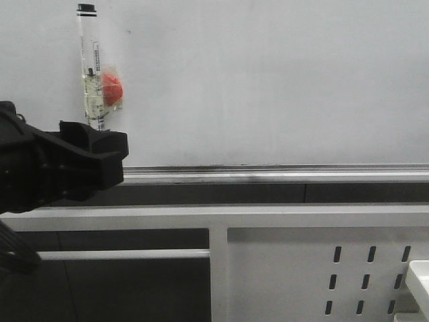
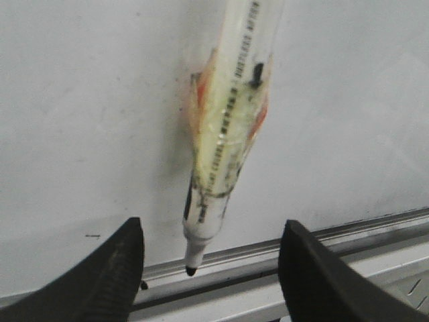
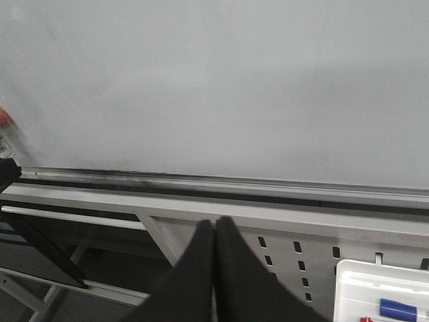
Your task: Write number 1 on whiteboard
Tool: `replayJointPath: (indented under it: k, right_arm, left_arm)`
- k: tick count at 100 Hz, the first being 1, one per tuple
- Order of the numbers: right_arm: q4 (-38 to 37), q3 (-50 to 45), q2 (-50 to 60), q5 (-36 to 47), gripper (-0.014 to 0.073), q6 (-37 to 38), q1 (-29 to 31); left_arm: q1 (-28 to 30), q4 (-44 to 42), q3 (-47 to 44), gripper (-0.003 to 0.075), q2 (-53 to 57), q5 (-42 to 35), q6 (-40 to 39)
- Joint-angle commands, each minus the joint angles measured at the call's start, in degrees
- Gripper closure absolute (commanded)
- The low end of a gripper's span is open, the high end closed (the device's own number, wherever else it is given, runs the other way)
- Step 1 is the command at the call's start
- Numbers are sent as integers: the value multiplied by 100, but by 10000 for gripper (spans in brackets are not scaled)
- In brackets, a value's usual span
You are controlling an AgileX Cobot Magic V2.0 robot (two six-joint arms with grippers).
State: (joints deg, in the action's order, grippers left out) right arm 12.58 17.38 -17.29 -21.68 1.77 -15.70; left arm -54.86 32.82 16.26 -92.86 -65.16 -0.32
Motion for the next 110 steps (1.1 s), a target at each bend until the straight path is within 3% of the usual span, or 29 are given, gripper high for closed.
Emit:
replayJointPath:
  k: [1, 30, 35, 47, 72, 93, 110]
  right_arm:
    - [-13, 148, -95, 460, 663, -69, -11]
    - [-13, 148, -95, 460, 663, -69, -11]
    - [-13, 148, -95, 421, 663, -69, -11]
    - [-2, 148, -95, 333, 663, -69, -11]
    - [-2, 169, -95, 333, 663, -69, -11]
    - [-13, 602, -231, -279, 663, -177, -21]
    - [218, 1254, -846, -1351, 662, -1402, -21]
  left_arm:
    - [-29, -16, 210, 312, 107, -1285, 1]
    - [-29, 64, 326, 336, 107, -1285, 32]
    - [-29, 182, 326, 408, 107, -1285, 32]
    - [-29, 234, 326, 739, 107, -1285, 32]
    - [-29, 132, 326, 740, 107, -1285, 32]
    - [-29, -1128, 316, 740, 159, -1080, 773]
    - [-29, -1981, 326, 740, 525, -43, 849]
